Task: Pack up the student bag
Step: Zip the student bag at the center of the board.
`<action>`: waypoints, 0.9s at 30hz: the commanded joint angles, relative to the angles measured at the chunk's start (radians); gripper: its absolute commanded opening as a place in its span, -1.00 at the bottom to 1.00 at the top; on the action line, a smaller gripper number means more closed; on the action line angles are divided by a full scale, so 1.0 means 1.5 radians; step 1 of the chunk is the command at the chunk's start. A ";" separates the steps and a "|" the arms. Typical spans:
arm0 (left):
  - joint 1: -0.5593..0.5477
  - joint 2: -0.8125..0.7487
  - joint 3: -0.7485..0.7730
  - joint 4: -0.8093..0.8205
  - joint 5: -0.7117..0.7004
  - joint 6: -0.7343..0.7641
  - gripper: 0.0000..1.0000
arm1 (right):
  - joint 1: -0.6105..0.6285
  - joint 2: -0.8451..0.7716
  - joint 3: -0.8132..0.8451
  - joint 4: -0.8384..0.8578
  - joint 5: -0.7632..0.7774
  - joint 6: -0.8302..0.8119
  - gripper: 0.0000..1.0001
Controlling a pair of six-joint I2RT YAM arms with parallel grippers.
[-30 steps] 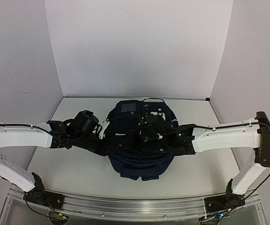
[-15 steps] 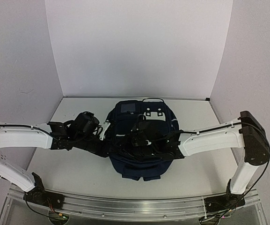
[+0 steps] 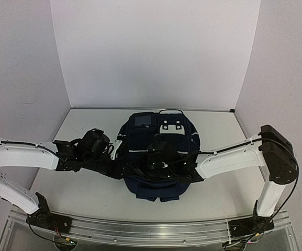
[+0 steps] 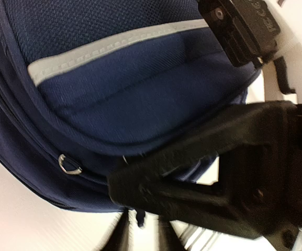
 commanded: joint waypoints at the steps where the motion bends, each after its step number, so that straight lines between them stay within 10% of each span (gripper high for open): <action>1: -0.009 -0.061 -0.008 0.039 -0.004 -0.042 -0.13 | 0.002 -0.022 -0.025 0.025 0.033 0.015 -1.00; 6: 0.012 -0.065 0.027 -0.012 -0.081 -0.123 0.15 | 0.002 -0.037 -0.045 0.025 0.041 0.013 -1.00; 27: 0.094 0.074 0.069 0.151 0.001 -0.259 0.21 | 0.002 -0.072 -0.076 0.025 0.043 -0.005 -1.00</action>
